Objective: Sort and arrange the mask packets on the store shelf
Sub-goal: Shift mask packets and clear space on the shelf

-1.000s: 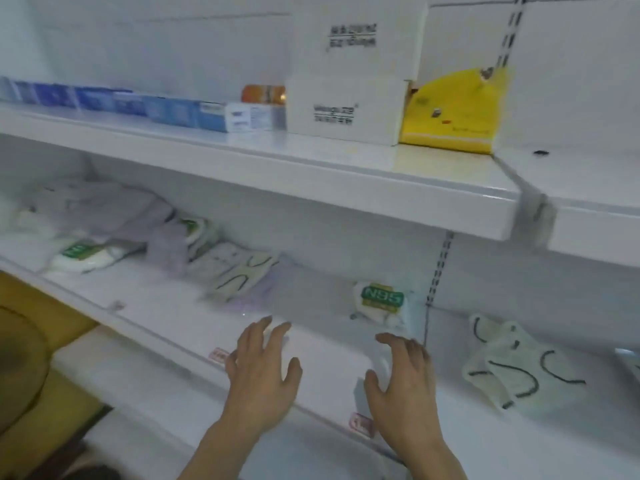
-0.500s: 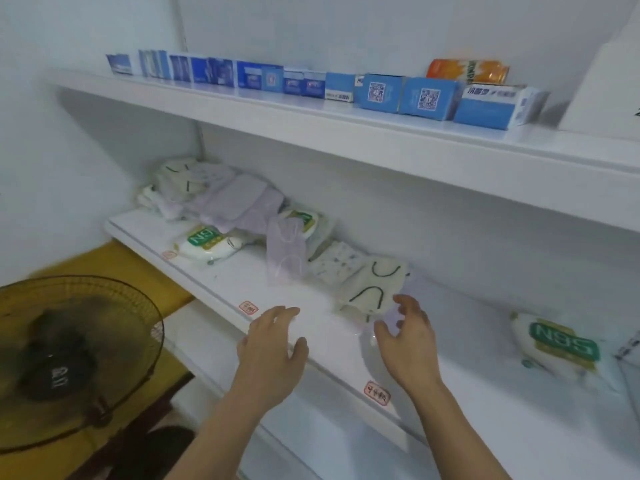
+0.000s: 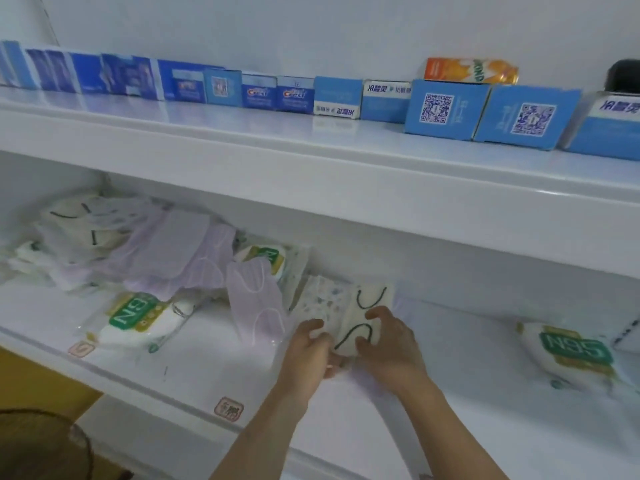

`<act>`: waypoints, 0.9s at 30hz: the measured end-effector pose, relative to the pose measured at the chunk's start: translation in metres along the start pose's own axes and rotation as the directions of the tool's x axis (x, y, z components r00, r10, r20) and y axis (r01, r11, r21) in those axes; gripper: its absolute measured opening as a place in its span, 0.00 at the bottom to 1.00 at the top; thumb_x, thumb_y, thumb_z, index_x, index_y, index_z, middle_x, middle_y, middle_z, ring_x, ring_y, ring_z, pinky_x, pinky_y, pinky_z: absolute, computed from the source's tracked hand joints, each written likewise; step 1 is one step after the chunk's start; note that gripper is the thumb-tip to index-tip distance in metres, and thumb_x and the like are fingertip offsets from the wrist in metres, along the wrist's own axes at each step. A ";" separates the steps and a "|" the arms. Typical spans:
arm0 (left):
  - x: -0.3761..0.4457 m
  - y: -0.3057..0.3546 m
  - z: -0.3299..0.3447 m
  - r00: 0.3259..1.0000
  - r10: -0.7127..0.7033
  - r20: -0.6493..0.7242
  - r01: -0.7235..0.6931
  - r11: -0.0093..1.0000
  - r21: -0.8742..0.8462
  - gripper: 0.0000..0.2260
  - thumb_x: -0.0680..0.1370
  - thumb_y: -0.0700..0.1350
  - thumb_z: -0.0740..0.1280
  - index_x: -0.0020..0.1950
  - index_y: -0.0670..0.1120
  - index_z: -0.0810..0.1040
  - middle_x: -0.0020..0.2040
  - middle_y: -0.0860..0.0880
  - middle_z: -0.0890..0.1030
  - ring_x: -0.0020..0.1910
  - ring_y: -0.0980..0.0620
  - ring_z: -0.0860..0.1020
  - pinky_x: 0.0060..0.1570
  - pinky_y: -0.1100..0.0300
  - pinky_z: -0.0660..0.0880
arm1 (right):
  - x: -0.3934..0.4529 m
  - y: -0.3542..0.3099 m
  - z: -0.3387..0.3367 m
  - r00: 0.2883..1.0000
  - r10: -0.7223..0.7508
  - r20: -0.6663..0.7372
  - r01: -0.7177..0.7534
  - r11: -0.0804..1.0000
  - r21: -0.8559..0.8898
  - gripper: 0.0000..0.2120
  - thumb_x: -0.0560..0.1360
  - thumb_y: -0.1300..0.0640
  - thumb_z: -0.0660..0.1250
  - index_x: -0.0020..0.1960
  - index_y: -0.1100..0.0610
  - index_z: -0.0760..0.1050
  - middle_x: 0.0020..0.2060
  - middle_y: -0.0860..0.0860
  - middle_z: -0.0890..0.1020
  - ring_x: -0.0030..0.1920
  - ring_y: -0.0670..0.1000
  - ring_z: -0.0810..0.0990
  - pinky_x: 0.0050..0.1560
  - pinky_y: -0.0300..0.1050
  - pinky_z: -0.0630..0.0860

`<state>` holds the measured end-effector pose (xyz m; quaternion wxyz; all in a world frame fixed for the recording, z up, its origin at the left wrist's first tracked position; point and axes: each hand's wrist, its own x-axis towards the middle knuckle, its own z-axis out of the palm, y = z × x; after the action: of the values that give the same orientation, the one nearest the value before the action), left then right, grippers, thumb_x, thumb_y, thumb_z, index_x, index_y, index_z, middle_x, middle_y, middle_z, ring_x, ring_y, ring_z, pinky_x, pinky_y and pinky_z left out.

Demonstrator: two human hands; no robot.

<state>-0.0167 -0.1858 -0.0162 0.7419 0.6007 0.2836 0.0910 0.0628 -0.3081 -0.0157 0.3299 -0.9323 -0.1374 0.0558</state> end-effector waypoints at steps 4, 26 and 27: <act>0.007 0.008 -0.011 0.998 -0.010 0.063 0.015 0.997 -0.079 0.12 0.80 0.36 0.63 0.61 0.47 0.77 0.39 0.48 0.86 0.40 0.44 0.83 0.38 0.54 0.78 | -0.008 -0.014 0.008 0.995 0.048 -0.093 -0.025 0.971 0.236 0.20 0.75 0.64 0.65 0.63 0.47 0.73 0.49 0.46 0.81 0.42 0.42 0.79 0.38 0.27 0.70; -0.005 0.005 -0.012 0.852 0.179 0.492 -0.219 0.975 0.024 0.13 0.78 0.41 0.73 0.61 0.52 0.80 0.52 0.54 0.86 0.52 0.54 0.85 0.55 0.53 0.80 | -0.111 -0.006 -0.019 0.846 0.472 -0.246 -0.099 0.594 0.799 0.07 0.76 0.62 0.73 0.54 0.58 0.80 0.40 0.57 0.85 0.36 0.53 0.83 0.37 0.47 0.81; -0.008 0.002 -0.004 0.852 0.172 0.493 -0.206 0.978 0.015 0.13 0.78 0.41 0.72 0.61 0.52 0.80 0.52 0.55 0.86 0.53 0.54 0.84 0.56 0.52 0.79 | -0.114 0.003 -0.025 0.820 0.506 -0.268 -0.097 0.584 0.806 0.06 0.76 0.63 0.73 0.53 0.59 0.80 0.39 0.56 0.85 0.35 0.53 0.83 0.37 0.47 0.81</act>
<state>-0.0247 -0.1854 -0.0120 0.7562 0.6537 0.0289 -0.0010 -0.0405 -0.3582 0.0030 0.6982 -0.6972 0.1499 -0.0626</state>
